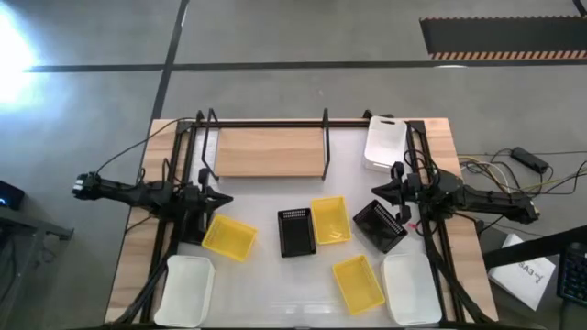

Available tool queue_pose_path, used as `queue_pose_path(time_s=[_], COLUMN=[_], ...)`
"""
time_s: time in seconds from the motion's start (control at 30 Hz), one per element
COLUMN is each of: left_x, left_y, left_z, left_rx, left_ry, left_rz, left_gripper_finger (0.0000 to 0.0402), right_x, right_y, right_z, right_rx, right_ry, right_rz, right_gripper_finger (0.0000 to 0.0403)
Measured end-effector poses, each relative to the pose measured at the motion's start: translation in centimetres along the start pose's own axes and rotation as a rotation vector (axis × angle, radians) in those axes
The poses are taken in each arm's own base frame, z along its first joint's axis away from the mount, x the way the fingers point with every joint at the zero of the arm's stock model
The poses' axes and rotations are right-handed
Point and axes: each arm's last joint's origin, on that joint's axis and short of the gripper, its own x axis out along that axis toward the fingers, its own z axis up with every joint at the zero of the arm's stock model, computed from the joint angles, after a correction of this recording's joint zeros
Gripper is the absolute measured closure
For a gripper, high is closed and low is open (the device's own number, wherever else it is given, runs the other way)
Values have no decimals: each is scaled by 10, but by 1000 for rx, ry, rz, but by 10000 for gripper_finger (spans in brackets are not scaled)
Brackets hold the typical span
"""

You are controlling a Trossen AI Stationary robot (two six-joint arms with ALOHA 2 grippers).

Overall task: Stack baskets on shelf by color
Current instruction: Put the top right yellow bin on the shelf

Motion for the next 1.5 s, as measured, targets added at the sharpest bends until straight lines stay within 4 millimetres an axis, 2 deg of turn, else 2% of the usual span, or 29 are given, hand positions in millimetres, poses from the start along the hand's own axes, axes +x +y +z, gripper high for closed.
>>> queue_pose_path(time_s=[0.13, 0.33, 0.4, 0.53, 0.63, 0.73, 0.9, 1.0, 1.1, 1.23, 1.37, 1.5], left_x=[0, 0, 0, 0, 0, 0, 0, 0, 0, 0, 0, 0], left_y=[0, 0, 0, 0, 0, 0, 0, 0, 0, 0, 0, 0], left_z=[0, 0, 0, 0, 0, 0, 0, 0, 0, 0, 0, 0], left_rx=[0, 0, 0, 0, 0, 0, 0, 0, -1, -1, -1, 1], left_ry=[0, 0, 0, 0, 0, 0, 0, 0, -3, -4, -3, 3], left_rz=[0, 0, 0, 0, 0, 0, 0, 0, 1, 0, 1, 0], left_gripper_finger=[401, 401, 401, 401, 401, 401, 401, 401, 401, 401, 401, 401], right_x=[0, -4, -2, 10, 31, 54, 105, 133, 163, 189, 209, 220], right_y=[3, 23, 29, 39, 50, 61, 79, 87, 96, 102, 110, 113], right_z=[3, 25, 27, 22, 15, 19, 28, 22, 33, 29, 41, 35], right_rx=[189, 225, 238, 218, 181, 154, 64, -54, -148, -279, -333, -353], right_ry=[-14, -182, -189, -36, 157, 257, 424, 625, 729, 943, 1056, 1209], right_rz=[104, 443, 444, 317, 280, 267, 229, 192, 189, 198, 208, 194], right_gripper_finger=[394, 394, 394, 394, 394, 394, 394, 384, 360, 313, 262, 226])
